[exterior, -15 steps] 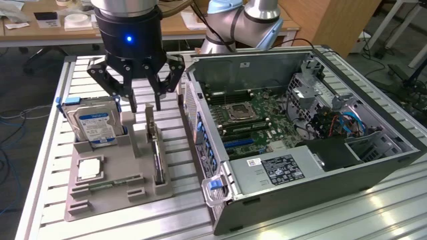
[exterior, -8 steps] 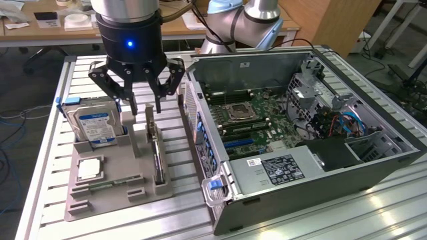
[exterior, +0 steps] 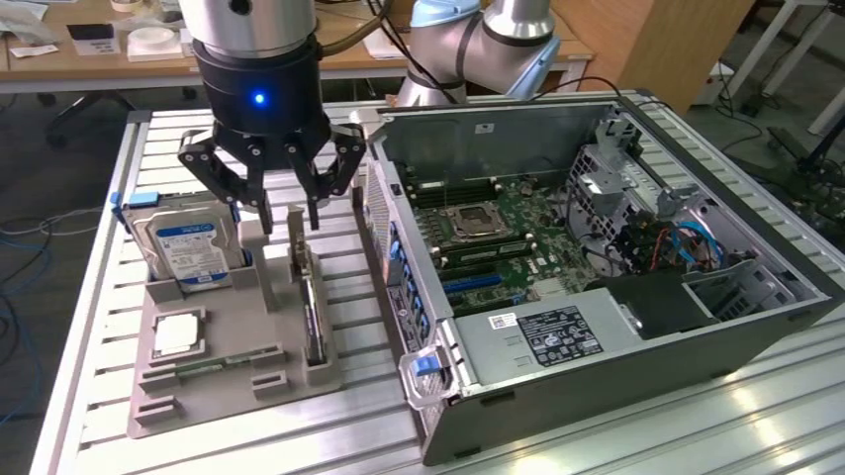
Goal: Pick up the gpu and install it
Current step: 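Pick up the gpu and move the gpu toward the slot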
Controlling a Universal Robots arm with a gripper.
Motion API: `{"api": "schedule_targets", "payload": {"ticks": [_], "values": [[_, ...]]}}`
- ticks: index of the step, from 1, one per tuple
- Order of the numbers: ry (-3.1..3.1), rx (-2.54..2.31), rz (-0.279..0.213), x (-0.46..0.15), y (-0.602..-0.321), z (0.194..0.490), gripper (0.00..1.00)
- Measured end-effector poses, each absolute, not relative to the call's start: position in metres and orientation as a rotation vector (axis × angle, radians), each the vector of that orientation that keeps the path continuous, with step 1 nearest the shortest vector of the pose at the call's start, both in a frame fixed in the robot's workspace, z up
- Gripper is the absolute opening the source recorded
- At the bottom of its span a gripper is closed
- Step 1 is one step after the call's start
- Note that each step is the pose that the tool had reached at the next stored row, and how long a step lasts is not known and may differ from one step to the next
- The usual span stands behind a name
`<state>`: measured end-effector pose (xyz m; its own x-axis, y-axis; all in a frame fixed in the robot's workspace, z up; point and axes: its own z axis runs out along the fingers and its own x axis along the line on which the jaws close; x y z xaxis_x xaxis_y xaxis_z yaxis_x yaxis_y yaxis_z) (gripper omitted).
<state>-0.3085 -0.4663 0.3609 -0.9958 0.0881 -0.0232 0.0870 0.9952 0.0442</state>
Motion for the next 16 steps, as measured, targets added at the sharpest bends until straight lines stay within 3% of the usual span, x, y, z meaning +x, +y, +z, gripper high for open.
{"api": "schedule_targets", "payload": {"ticks": [16], "values": [[3.112, 0.137, 0.068, -0.3085, -0.4663, 0.3559, 0.47]]}}
